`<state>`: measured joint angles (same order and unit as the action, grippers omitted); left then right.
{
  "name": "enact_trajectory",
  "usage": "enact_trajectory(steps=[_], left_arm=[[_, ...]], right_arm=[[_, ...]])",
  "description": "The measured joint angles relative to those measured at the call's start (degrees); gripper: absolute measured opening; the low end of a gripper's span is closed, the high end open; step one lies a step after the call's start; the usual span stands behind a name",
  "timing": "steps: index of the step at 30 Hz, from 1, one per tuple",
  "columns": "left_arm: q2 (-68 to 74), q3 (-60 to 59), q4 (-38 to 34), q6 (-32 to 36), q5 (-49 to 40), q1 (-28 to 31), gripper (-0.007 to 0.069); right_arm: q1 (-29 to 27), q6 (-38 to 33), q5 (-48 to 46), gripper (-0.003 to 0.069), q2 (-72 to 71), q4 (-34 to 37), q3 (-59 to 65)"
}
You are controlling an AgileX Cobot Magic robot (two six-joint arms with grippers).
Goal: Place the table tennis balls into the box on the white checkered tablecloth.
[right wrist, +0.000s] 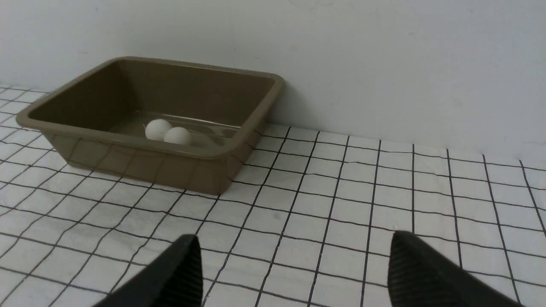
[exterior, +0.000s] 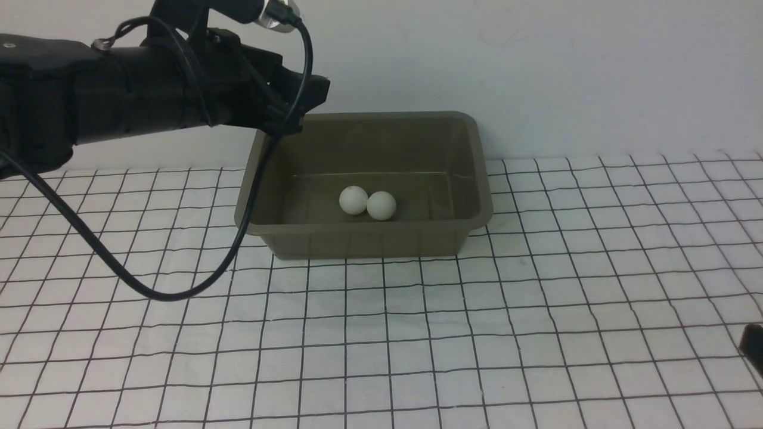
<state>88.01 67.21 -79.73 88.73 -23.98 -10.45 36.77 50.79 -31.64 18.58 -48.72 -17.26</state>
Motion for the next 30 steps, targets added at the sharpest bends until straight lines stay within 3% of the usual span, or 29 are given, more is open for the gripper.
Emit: enact_trajectory(steps=[11,20,30], left_arm=[[0.0,0.0,-0.4,0.6,-1.2,0.0,0.0468],[0.0,0.0,-15.0,0.7,-12.9,0.0,0.0468],[0.0,0.0,-16.3,2.6,-16.3,0.0,0.0468]], right_arm=[[0.0,0.4,0.7,0.0525,0.0,-0.1,0.9],[0.0,0.4,0.8,0.0525,0.0,-0.1,0.9],[0.0,0.4,0.8,0.0525,0.0,-0.3,0.9]])
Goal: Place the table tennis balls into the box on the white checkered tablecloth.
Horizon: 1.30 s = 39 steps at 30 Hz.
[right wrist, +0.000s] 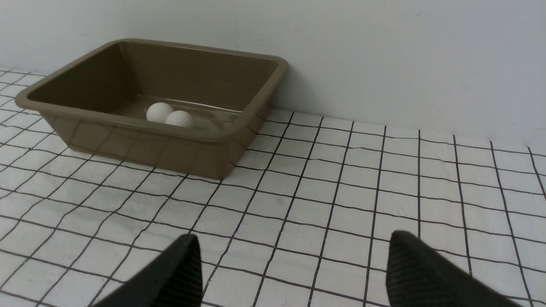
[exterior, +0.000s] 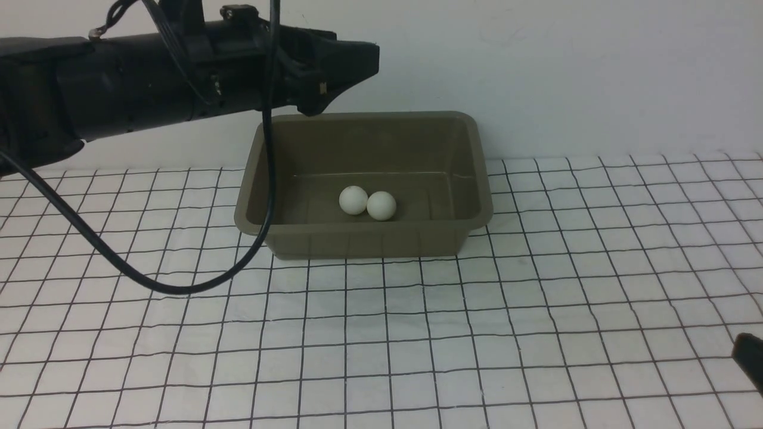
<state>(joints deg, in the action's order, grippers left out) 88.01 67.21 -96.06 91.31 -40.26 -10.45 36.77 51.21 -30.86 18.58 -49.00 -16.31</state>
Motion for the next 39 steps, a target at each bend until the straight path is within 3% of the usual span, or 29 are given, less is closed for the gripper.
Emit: enact_trajectory(steps=[12,15,17,19,20,23,24,26,28,31,39], left_arm=[[-0.4,0.0,0.1,1.6,-0.5,0.3,0.0468],[-3.0,0.0,8.3,-0.5,-0.4,2.1,0.0468],[-5.2,0.0,15.8,-5.1,-0.7,3.4,0.0468],[-8.6,0.1,27.7,-15.4,-1.5,4.9,0.0468],[-11.2,0.2,38.7,-24.6,-2.6,5.5,0.0468],[-17.9,0.2,60.4,-47.9,-7.9,5.6,0.0468],[-18.3,0.2,61.8,-49.5,-9.0,5.6,0.0468],[-23.1,0.0,73.6,-65.4,-14.3,5.1,0.0468],[-27.9,-0.9,81.4,-74.0,-18.2,4.9,0.0468],[-37.4,-4.4,85.4,-79.9,-18.9,4.9,0.0468],[-64.5,-25.3,84.3,-78.3,-5.5,4.7,0.0468]], right_arm=[[0.0,0.0,0.1,0.0525,0.0,0.0,0.0],[0.0,0.0,0.1,0.0525,0.0,0.0,0.0],[0.0,0.0,0.1,0.0525,0.0,0.0,0.0],[0.0,0.0,0.1,0.0525,0.0,-0.1,0.0],[0.0,0.0,0.1,0.0525,0.0,-0.1,0.0],[0.0,0.0,0.1,0.0525,0.0,-0.2,0.0],[0.0,0.0,0.1,0.0525,0.0,-0.2,0.0],[0.0,0.0,0.1,0.0525,0.0,-0.2,0.0],[0.0,0.0,0.1,0.0525,0.0,-0.2,0.0],[0.0,0.0,0.0,0.0525,0.0,-0.3,0.0],[0.0,0.0,0.0,0.0525,0.0,-0.3,0.1]])
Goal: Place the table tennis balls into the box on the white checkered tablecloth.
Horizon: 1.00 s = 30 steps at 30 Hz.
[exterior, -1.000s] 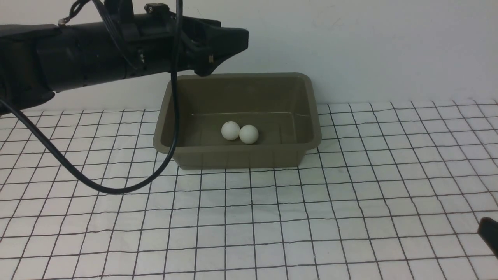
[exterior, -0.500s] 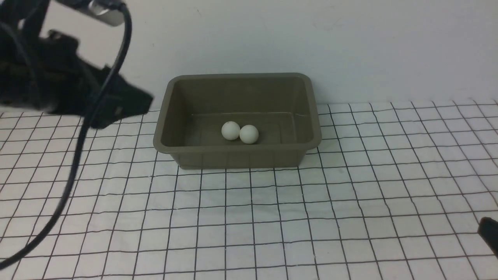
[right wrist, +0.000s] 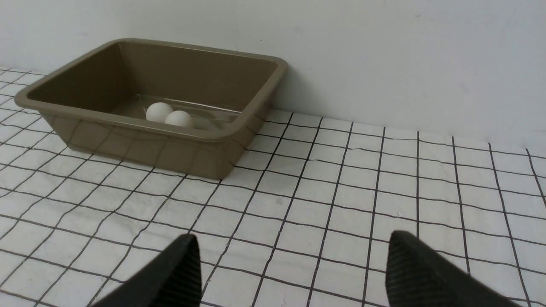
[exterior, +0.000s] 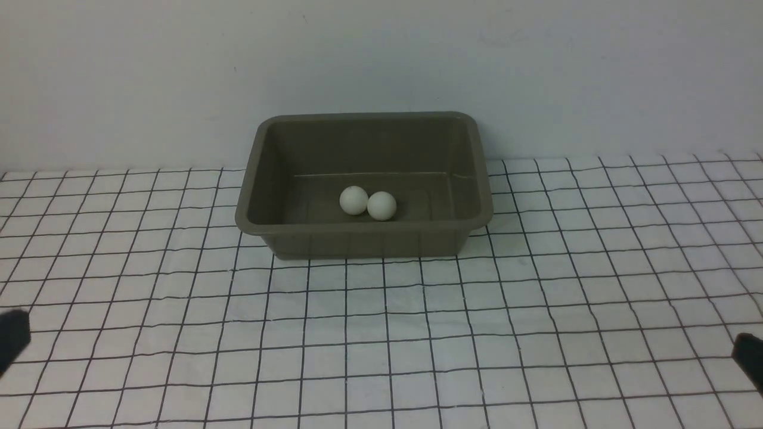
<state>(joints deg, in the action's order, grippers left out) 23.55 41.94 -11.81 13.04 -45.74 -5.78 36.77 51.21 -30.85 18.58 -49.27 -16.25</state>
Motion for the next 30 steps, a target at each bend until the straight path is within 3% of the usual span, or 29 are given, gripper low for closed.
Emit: enact_trajectory(steps=[5,15,30], left_arm=[[-13.8,-15.1,0.1,0.1,6.0,0.0,0.0468],[-19.9,-32.0,7.7,-3.8,12.6,0.0,0.0468],[-24.2,-43.1,9.2,-9.7,22.5,3.3,0.0468]], right_arm=[[0.0,0.0,0.0,0.0525,0.0,0.0,0.0],[0.0,0.0,0.0,0.0525,0.0,0.0,0.0],[0.0,0.1,-0.1,0.0525,0.0,-0.1,0.0]])
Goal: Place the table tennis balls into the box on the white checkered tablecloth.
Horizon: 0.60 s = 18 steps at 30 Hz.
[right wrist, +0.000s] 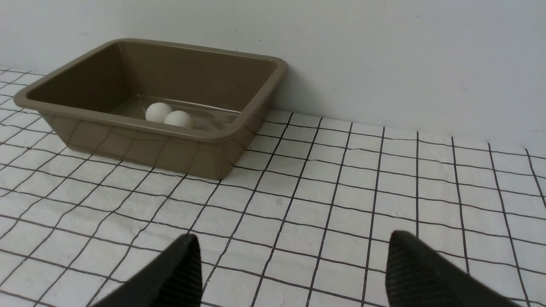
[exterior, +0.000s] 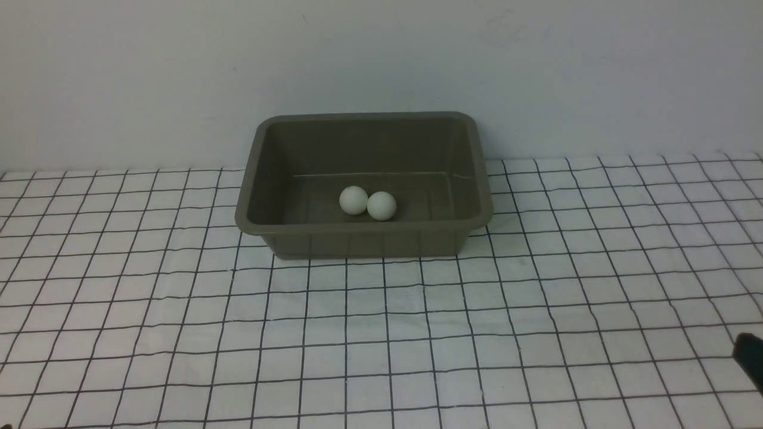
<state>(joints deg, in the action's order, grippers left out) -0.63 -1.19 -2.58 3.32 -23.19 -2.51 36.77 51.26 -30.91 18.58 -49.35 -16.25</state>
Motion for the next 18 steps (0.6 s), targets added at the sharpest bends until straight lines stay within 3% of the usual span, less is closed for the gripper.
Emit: enact_trajectory(steps=[5,18], left_arm=[[0.0,0.0,0.0,3.1,0.0,0.1,0.0468],[0.0,-0.2,0.8,3.1,1.0,0.1,0.0468]], right_arm=[[0.0,0.0,0.0,0.0525,0.0,-0.1,0.0],[0.0,0.0,0.0,0.0525,0.0,-0.1,0.0]])
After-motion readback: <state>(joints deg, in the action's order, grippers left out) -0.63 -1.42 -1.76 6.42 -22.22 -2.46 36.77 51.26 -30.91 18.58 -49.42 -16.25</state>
